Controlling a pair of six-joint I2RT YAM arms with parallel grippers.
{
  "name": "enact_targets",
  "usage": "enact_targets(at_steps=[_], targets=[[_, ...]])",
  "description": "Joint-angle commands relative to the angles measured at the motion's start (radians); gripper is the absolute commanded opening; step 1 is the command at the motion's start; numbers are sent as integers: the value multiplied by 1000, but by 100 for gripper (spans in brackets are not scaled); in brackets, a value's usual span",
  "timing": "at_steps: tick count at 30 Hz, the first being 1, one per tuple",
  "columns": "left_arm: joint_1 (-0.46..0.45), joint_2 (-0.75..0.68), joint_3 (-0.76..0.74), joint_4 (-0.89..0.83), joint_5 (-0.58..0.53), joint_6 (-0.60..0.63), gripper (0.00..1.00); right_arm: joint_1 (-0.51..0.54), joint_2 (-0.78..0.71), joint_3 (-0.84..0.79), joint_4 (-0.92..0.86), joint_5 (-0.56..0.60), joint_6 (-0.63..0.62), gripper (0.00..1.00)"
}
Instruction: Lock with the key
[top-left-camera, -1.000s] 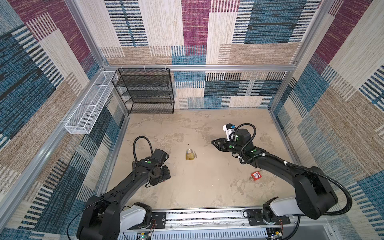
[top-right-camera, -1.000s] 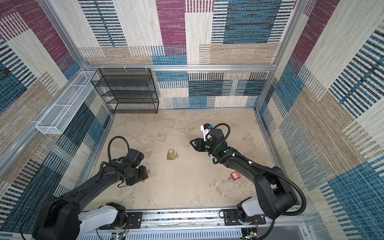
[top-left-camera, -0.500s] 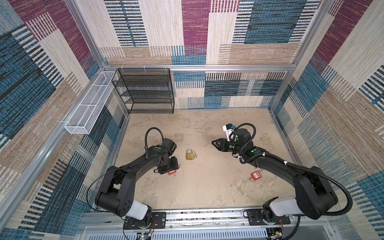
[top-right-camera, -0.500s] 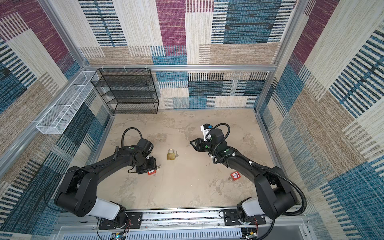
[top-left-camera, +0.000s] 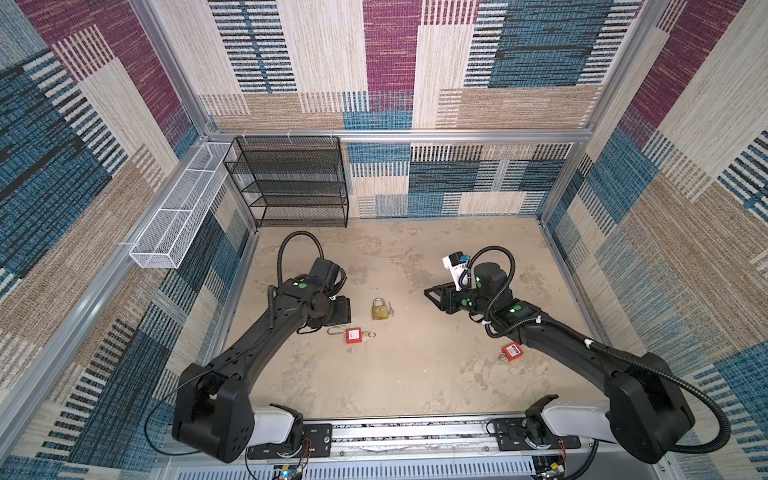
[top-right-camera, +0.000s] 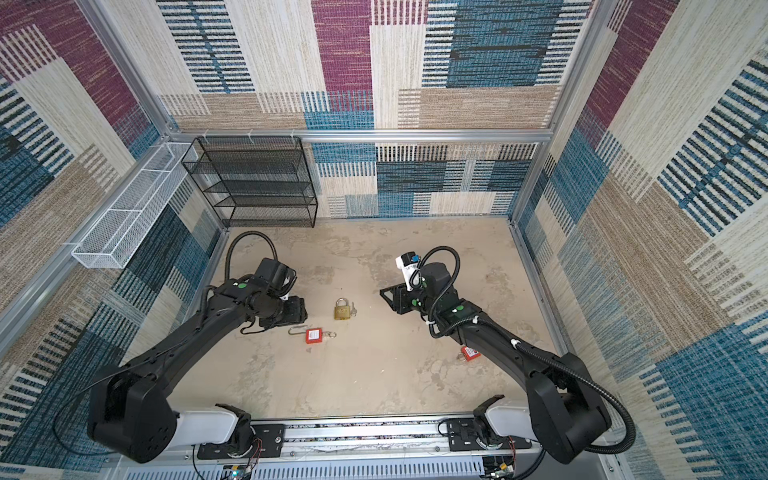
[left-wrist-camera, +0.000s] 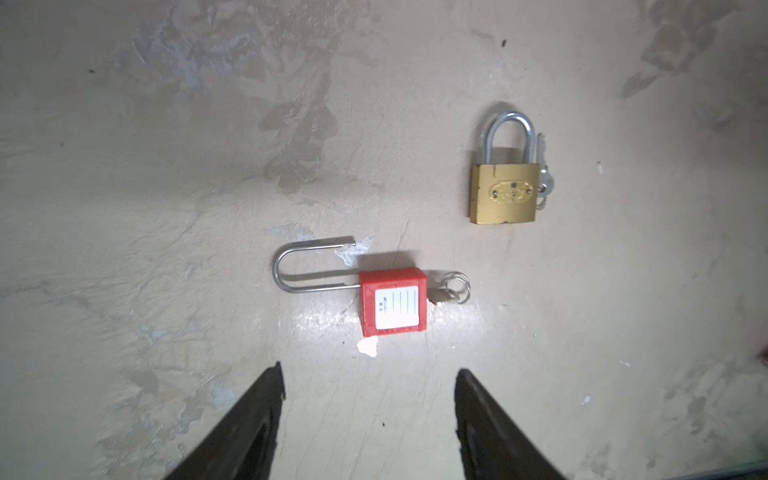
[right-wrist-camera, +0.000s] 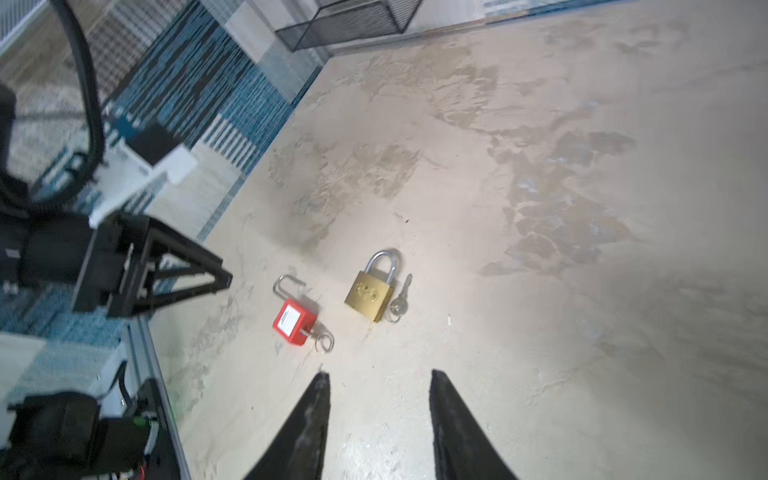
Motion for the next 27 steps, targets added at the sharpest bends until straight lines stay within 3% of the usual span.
enact_targets(at_steps=[1,7,11,16,19,27], targets=[[16,-78,-19,-44,40,13,67,68,-62,-41,65,13,-213,44],[67,-177,-61,-79,173,-28,66,164,-157,-133,162,-42,-369,49],[91,-256,-96,-90,181,-28,66,238,-107,-153,206,-43,-467,52],[174,-315,-138,-79,235,-19,67,329,107,-80,227,-55,-616,56],[220,-311,-163,-62,285,-10,67,339,259,-2,217,-70,-685,57],[286,-282,-212,-32,357,-17,67,339,490,169,150,-79,-798,65]])
